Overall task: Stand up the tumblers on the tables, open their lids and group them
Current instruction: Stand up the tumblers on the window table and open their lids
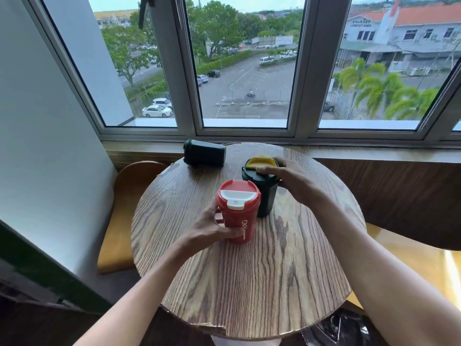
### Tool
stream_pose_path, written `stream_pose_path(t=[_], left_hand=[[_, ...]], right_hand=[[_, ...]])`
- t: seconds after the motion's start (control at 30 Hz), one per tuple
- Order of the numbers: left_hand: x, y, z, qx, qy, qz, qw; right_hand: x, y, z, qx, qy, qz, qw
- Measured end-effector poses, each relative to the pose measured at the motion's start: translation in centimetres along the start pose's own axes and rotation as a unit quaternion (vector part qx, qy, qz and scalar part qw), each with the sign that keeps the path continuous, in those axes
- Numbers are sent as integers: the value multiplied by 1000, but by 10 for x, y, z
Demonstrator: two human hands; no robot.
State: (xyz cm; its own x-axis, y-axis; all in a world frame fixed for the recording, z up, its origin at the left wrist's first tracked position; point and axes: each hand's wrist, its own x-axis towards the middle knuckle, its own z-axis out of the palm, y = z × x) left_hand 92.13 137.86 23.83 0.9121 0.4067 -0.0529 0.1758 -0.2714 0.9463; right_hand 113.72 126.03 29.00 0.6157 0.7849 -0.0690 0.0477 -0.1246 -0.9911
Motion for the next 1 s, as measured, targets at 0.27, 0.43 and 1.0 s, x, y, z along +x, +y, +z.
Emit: stream_pose_path(t=[0.27,0.43,1.0], left_hand=[[-4,1,-7,-35,-50,-16,998],[0,-3,-37,22,23,-20,999],[152,-14,-151,-67,192,-105,974]], right_hand=[[-2,0,-1,-53,-29,1,998],[1,-5,-9,-56,39,-52,996],[10,-15,-12,-18,-99,42,994]])
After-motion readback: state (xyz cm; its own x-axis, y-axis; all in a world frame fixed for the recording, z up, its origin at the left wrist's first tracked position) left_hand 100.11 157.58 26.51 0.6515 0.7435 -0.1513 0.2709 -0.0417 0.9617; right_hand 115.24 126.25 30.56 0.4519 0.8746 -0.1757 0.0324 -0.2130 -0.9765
